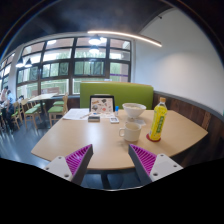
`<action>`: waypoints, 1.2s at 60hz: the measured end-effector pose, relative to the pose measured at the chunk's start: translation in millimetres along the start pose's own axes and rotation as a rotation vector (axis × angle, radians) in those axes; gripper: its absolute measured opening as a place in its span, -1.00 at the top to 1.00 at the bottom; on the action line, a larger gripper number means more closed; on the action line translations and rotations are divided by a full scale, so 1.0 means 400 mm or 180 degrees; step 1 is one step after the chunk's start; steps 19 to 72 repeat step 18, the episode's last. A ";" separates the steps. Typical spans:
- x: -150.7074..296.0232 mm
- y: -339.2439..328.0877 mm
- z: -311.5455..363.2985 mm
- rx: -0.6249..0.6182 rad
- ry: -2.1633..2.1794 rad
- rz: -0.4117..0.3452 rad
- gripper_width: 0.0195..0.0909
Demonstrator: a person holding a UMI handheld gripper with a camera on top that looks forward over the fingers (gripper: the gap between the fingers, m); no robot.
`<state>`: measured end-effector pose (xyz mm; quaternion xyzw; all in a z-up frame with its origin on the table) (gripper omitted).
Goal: Pour water
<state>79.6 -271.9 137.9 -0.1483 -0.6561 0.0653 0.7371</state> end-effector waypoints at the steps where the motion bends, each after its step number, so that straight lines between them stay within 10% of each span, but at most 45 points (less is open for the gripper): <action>1: -0.007 -0.004 0.009 0.0007 0.0003 0.0016 -0.77; 72: -0.072 -0.001 0.059 0.0120 0.0105 0.0148 -0.78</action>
Point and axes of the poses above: the point between the fingertips, and its own axes, seen from behind it with the camera up: z to the left, x up, y forward, the way the camera looks, the point moved 9 cm from there along -y, backward, against the way the camera looks, and after that the axes turned 9 degrees about y, right-handed, at the moved point
